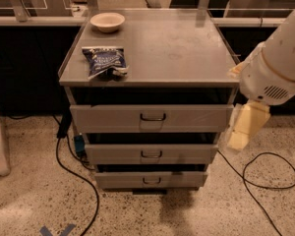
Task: Open top drawer
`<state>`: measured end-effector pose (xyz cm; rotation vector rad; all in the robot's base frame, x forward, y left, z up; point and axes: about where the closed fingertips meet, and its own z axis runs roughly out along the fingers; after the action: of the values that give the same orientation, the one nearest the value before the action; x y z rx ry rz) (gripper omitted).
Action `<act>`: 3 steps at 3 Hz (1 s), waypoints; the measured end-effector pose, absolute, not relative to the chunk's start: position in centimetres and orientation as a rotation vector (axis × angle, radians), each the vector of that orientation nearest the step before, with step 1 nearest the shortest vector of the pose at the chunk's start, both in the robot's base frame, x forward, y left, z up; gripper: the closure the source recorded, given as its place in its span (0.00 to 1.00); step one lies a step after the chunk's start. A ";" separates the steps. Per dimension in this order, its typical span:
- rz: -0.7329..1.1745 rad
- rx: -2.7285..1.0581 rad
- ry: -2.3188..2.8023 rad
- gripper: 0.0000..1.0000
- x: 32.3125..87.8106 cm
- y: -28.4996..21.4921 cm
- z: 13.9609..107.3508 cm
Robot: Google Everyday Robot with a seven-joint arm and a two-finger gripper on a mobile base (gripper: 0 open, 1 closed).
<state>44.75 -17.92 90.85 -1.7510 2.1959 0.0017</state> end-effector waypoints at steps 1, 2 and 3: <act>-0.009 -1.783 2.174 0.00 46.3 -15.9 85.7; -0.009 -1.783 2.174 0.00 46.3 -15.9 85.7; 0.030 -1.771 2.155 0.00 46.1 -15.7 84.4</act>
Offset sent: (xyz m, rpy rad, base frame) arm 0.0235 0.0245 -0.0740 -0.0097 0.0011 0.0276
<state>46.14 -15.69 84.38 -1.7707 2.1546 0.0304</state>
